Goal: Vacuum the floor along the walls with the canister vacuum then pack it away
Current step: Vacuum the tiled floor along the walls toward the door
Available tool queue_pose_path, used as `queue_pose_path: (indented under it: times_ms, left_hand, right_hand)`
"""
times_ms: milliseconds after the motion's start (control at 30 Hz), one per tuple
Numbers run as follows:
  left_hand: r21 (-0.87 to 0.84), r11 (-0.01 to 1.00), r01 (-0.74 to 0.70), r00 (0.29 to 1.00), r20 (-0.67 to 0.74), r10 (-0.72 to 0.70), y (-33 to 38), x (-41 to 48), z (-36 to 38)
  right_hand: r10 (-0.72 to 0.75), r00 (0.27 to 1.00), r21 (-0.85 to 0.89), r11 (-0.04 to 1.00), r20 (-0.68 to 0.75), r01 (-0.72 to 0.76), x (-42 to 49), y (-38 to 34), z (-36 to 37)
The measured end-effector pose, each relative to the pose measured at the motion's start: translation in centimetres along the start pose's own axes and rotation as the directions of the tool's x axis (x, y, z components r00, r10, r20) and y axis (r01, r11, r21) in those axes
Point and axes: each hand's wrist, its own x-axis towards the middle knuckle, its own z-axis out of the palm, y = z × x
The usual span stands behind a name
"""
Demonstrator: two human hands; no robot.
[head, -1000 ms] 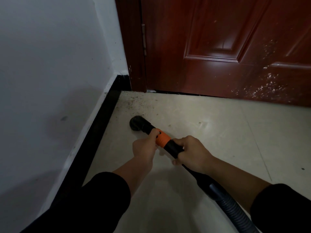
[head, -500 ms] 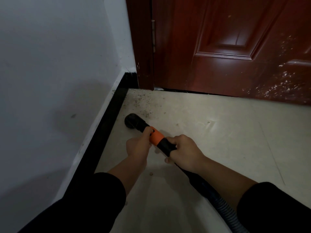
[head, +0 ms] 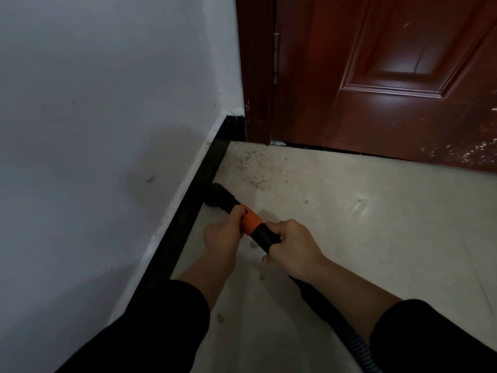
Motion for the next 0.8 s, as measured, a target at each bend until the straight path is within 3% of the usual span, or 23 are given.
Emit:
queue_pose_path:
  times_ms: [333,800]
  left_hand:
    - [-0.007,1.000,0.002,1.000,0.009,-0.001,0.5,1.6,0.7]
    - [0.016,0.997,-0.079,0.995,0.058,0.078,1.7,4.7,3.0]
  right_hand:
    - [-0.031,0.996,-0.099,0.995,-0.079,0.023,1.1,-0.3,0.5]
    - [-0.037,0.992,-0.083,0.996,-0.117,0.027,3.9,-0.9,-0.5]
